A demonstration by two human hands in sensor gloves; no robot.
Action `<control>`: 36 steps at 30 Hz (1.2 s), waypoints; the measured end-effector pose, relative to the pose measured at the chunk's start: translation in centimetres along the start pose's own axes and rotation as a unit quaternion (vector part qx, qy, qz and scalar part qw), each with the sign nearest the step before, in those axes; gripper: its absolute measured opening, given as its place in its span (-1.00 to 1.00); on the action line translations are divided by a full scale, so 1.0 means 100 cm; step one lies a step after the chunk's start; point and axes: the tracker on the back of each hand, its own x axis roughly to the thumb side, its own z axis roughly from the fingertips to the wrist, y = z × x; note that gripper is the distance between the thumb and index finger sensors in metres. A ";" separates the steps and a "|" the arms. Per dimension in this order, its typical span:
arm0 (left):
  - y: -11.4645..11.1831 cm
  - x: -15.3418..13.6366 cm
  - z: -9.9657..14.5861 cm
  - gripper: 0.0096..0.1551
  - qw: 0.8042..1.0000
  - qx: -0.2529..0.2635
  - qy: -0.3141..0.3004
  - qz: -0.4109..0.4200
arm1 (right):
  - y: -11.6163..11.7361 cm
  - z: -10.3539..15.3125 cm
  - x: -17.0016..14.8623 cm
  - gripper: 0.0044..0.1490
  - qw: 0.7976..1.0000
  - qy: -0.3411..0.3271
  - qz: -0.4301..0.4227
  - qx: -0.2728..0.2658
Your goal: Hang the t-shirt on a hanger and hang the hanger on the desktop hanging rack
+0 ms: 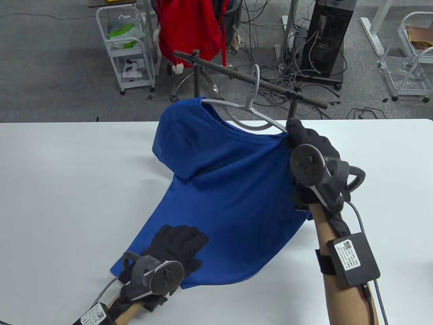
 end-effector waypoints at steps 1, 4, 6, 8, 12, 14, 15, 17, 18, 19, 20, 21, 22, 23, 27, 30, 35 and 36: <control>0.000 0.000 0.000 -0.18 1.000 -0.001 0.000 0.000 | 0.005 -0.003 -0.001 -0.39 1.000 0.009 0.007 0.008; 0.000 0.001 0.000 -0.18 1.000 -0.005 -0.001 -0.001 | 0.019 -0.006 -0.005 -0.39 0.999 0.023 0.017 0.031; 0.000 0.001 0.000 -0.18 1.000 -0.006 -0.002 -0.001 | 0.028 -0.005 -0.009 -0.39 0.999 0.025 0.013 0.043; 0.000 0.001 -0.001 -0.18 1.000 -0.006 -0.001 -0.001 | 0.037 -0.004 -0.013 -0.39 0.998 0.022 0.015 0.049; 0.000 0.001 -0.001 -0.18 1.000 -0.008 0.001 0.000 | 0.047 -0.003 -0.021 -0.38 0.999 0.022 0.017 0.034; 0.000 0.001 -0.001 -0.18 1.000 -0.008 0.002 0.000 | 0.049 -0.004 -0.025 -0.35 0.998 0.024 0.014 0.050; 0.000 0.000 -0.001 -0.18 1.000 -0.009 0.002 0.000 | 0.048 -0.004 -0.025 -0.31 0.998 0.023 0.008 0.055; 0.000 0.000 -0.001 -0.18 1.000 -0.010 0.003 0.000 | 0.041 -0.002 -0.027 -0.24 0.999 0.023 0.004 0.039; 0.000 0.000 -0.001 -0.18 1.000 -0.011 0.004 0.000 | 0.037 -0.001 -0.027 -0.23 0.999 0.018 0.010 0.025; 0.000 0.000 -0.002 -0.18 1.000 -0.012 0.004 0.000 | 0.034 0.001 -0.027 -0.22 1.000 0.012 0.016 0.016; -0.001 0.000 -0.002 -0.17 1.000 -0.012 0.005 0.000 | 0.027 0.005 -0.025 -0.21 1.000 0.000 0.027 0.003; -0.001 0.000 -0.002 -0.18 1.000 -0.013 0.005 0.000 | 0.024 0.007 -0.025 -0.20 1.000 -0.005 0.031 -0.001; -0.001 0.000 -0.002 -0.17 1.000 -0.013 0.006 0.000 | 0.019 0.011 -0.023 -0.20 0.999 -0.017 0.036 -0.010; -0.001 0.000 -0.002 -0.18 1.000 -0.012 0.007 0.000 | 0.014 0.019 -0.021 -0.20 0.999 -0.031 0.036 -0.017; -0.001 -0.002 -0.002 -0.17 1.000 -0.009 0.012 0.001 | 0.002 0.053 -0.013 -0.16 0.997 -0.078 0.012 -0.010; -0.001 -0.003 -0.003 -0.14 1.000 -0.007 0.015 0.003 | 0.002 0.091 -0.006 -0.10 0.992 -0.124 -0.007 0.028; -0.004 -0.006 -0.006 -0.09 1.000 -0.009 0.030 0.000 | 0.017 0.151 -0.001 0.02 0.976 -0.186 -0.036 0.108; -0.005 -0.007 -0.007 -0.08 0.999 -0.014 0.030 0.001 | 0.023 0.164 0.000 0.05 0.970 -0.195 -0.041 0.140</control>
